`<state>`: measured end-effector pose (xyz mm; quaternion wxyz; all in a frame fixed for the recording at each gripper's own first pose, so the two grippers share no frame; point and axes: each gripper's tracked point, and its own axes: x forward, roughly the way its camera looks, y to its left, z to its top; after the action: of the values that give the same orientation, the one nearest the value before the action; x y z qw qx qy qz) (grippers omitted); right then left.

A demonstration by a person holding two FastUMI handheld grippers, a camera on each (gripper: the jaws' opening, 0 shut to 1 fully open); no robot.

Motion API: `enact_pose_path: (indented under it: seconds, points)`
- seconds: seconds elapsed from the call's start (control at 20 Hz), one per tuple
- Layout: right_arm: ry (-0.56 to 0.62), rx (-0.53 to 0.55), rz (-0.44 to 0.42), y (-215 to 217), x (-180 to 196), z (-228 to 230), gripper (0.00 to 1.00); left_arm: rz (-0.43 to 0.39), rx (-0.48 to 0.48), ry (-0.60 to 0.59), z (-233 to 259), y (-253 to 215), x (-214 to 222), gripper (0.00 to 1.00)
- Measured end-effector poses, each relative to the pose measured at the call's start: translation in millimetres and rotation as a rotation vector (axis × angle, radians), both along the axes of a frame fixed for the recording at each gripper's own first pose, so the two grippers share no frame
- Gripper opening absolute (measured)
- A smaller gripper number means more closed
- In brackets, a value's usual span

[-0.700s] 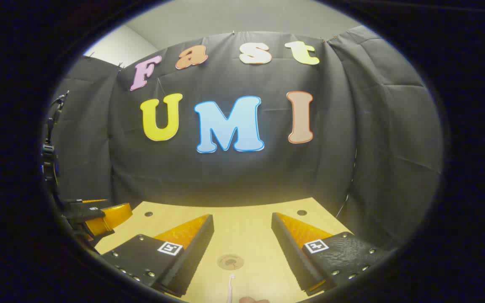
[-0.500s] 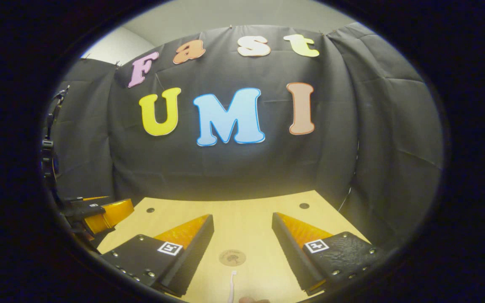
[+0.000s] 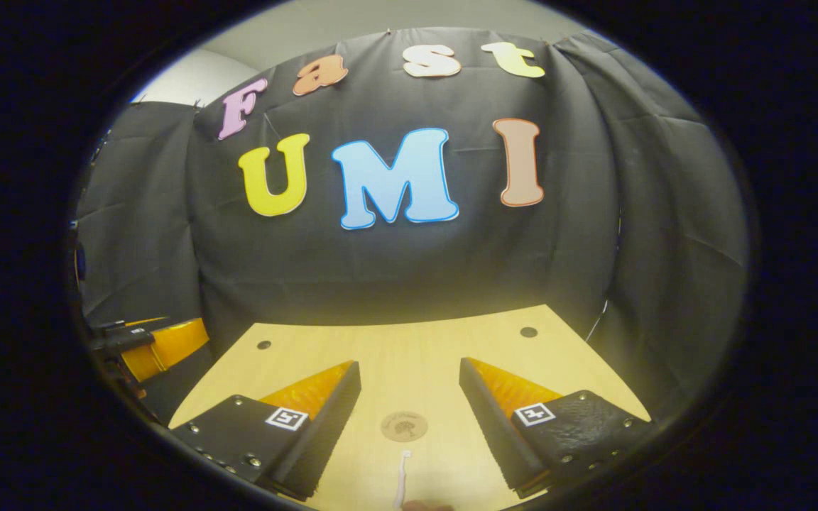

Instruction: Put the toothbrush and toothpaste on the desktop into the cup, then pick up the cup and place it on the coaster on the desktop.

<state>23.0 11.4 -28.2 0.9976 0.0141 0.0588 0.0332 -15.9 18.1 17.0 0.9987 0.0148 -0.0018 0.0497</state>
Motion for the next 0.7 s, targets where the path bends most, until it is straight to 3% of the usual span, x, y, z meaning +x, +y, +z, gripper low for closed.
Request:
enact_pose_path:
  seconds: [0.2, 0.35, 0.4, 0.45, 0.5, 0.7]
  points:
    - [0.042, -0.004, 0.026, 6.6, 4.7, -10.8, 0.90, 0.023, -0.004, 0.043, -11.7, 8.8, 5.0, 0.99]
    - [0.128, -0.010, 0.047, 11.3, 9.9, -35.8, 0.90, 0.005, -0.087, 0.158, -44.4, 7.6, 10.2, 1.00]
    - [0.162, -0.010, 0.045, 10.9, 12.7, -44.8, 0.90, 0.007, -0.101, 0.187, -56.0, 10.3, 13.8, 0.96]
    - [0.199, -0.007, 0.046, 11.1, 14.8, -54.9, 0.90, 0.013, -0.102, 0.221, -72.4, 15.6, 20.5, 1.00]
    - [0.236, -0.003, 0.044, 10.8, 15.7, -65.7, 0.90, 0.020, -0.096, 0.258, -88.3, 20.4, 24.0, 0.96]
    - [0.386, -0.006, 0.029, 11.2, 17.6, -108.3, 0.91, 0.035, -0.100, 0.405, -145.9, 27.2, 27.0, 1.00]
